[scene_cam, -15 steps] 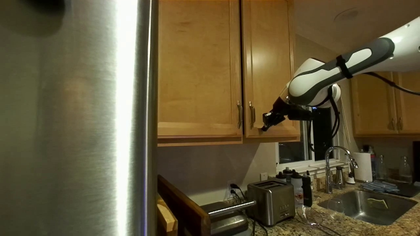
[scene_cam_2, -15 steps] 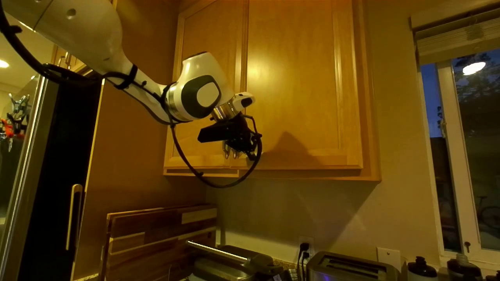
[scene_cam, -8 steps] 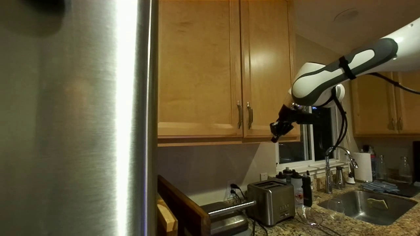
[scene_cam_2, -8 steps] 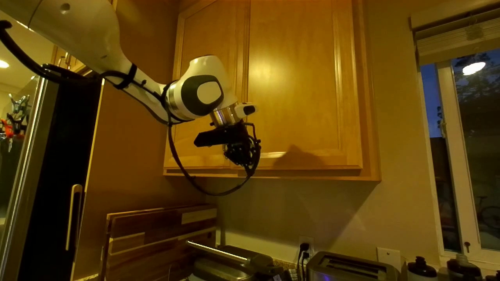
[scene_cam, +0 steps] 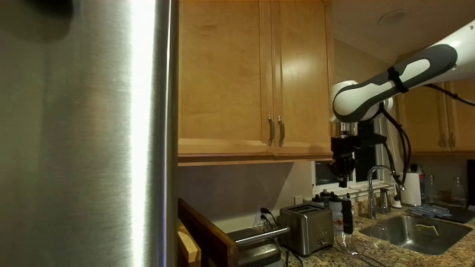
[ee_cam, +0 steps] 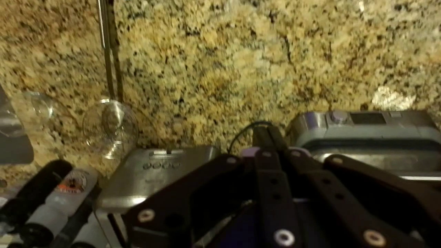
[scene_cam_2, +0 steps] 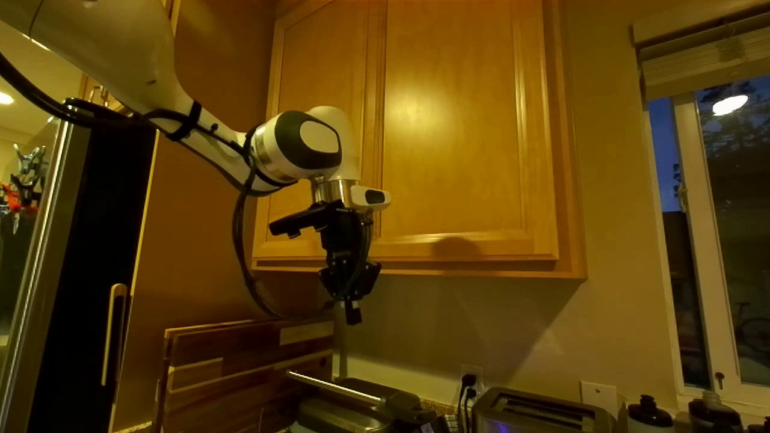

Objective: Open the right cabinet door and put the brown object then close the cabinet door

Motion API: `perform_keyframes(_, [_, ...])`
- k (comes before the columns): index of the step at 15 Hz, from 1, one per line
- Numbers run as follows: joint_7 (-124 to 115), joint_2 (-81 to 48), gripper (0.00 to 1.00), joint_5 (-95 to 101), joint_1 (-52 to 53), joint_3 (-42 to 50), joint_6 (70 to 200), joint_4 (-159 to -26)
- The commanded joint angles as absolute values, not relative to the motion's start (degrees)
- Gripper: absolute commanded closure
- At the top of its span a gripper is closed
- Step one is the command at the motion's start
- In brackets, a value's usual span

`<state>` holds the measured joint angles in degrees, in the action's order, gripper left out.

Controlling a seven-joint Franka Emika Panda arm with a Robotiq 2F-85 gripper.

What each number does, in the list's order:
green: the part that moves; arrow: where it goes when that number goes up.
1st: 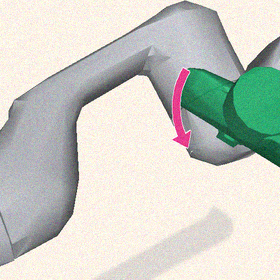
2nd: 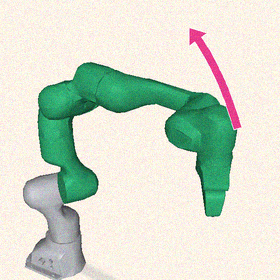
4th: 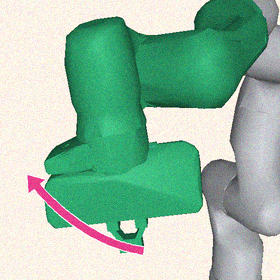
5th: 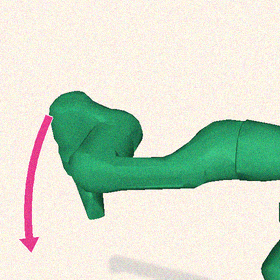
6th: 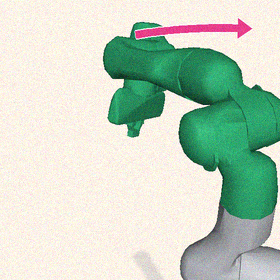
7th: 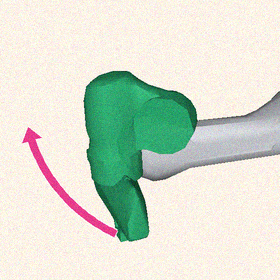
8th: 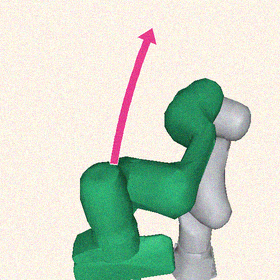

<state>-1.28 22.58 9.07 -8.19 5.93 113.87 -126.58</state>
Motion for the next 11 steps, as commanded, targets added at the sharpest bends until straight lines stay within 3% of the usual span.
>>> perform_keyframes(1, [-3.70, 23.78, 1.00, 11.39, -8.80, 4.81, 104.63, -127.70])
perform_keyframes(11, [-2.56, 22.50, 0.99, 10.30, -8.01, 5.72, 102.32, -126.69])
